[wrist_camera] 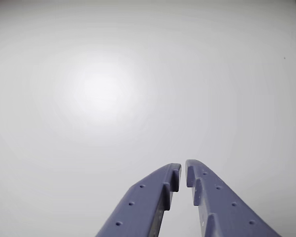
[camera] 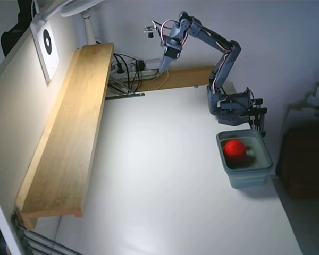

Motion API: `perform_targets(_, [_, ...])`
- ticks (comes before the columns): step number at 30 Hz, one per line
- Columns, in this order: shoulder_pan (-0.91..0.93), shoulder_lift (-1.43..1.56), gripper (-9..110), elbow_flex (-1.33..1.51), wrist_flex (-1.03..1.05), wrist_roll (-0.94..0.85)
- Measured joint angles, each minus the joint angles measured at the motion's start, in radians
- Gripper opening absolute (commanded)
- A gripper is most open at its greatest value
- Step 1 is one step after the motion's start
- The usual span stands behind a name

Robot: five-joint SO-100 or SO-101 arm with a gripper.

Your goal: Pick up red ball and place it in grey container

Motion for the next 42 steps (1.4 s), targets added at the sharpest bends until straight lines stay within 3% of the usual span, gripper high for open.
perform_targets(42, [0.015,0.003,-3,0.0,0.017,0.0])
